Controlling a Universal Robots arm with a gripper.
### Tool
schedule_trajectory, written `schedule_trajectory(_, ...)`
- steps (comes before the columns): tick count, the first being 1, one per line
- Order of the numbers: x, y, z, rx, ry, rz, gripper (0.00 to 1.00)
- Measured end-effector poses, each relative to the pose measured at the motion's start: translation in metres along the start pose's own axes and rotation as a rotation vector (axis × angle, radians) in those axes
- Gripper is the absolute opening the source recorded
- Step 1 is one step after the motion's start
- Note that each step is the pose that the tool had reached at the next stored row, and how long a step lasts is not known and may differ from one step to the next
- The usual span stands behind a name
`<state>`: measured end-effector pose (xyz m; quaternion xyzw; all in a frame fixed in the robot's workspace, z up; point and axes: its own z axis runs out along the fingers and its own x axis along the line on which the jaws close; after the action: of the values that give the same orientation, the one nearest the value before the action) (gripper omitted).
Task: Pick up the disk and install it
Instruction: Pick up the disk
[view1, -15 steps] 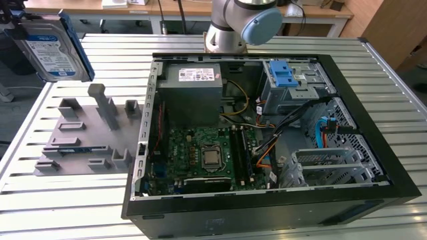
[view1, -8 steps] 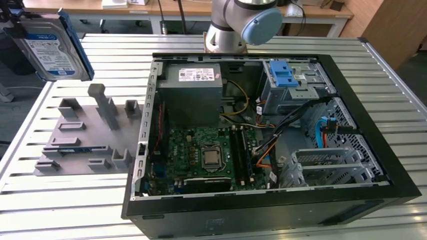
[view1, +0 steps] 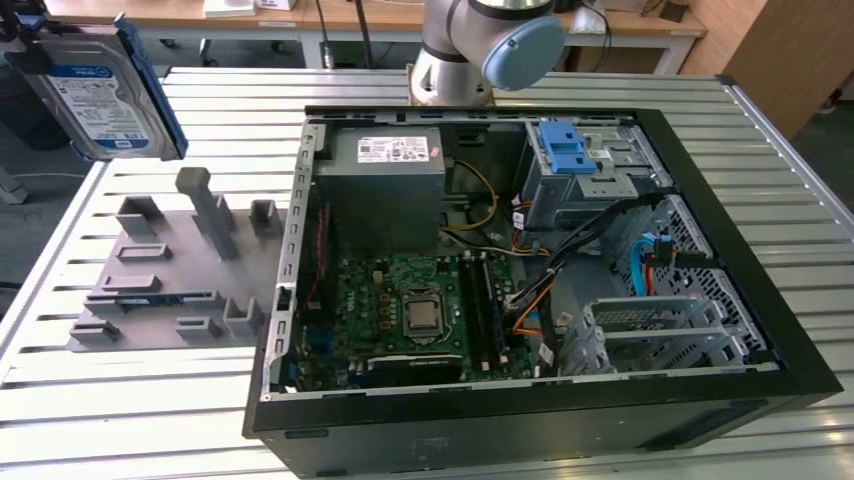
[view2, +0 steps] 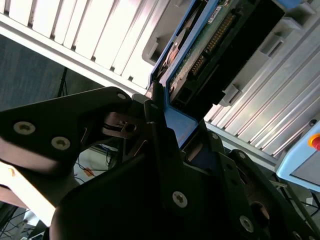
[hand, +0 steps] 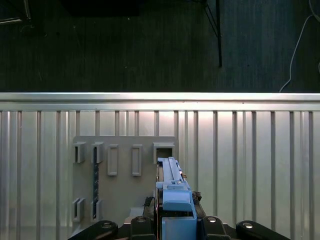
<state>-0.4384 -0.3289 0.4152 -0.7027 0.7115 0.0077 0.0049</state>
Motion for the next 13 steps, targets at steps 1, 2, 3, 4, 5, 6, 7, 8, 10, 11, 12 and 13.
schedule_trajectory(1,0.0000,0.0000,-0.0004,-0.0001,0.0000,0.000,0.36)
schedule_trajectory(2,0.0000,0.0000,-0.0006,-0.0001,0.0000,0.000,0.36)
schedule_trajectory(3,0.0000,0.0000,-0.0010,-0.0001,0.0000,0.000,0.36)
schedule_trajectory(4,0.0000,0.0000,-0.0012,0.0000,0.0000,0.000,0.36)
schedule_trajectory(5,0.0000,0.0000,-0.0015,-0.0001,0.0000,0.000,0.36)
schedule_trajectory(6,0.0000,0.0000,-0.0018,0.0000,0.0000,0.000,0.36)
schedule_trajectory(7,0.0000,0.0000,-0.0022,-0.0001,0.0000,0.000,0.36)
schedule_trajectory(8,0.0000,0.0000,-0.0024,-0.0001,0.0000,0.000,0.36)
schedule_trajectory(10,-0.0001,0.0000,-0.0029,0.0000,0.0000,0.000,0.36)
schedule_trajectory(11,0.0000,0.0000,-0.0033,-0.0001,0.0000,0.000,0.36)
schedule_trajectory(12,-0.0001,0.0000,-0.0039,-0.0001,0.0001,0.000,0.36)
schedule_trajectory(13,-0.0001,0.0000,-0.0043,-0.0001,0.0001,0.000,0.36)
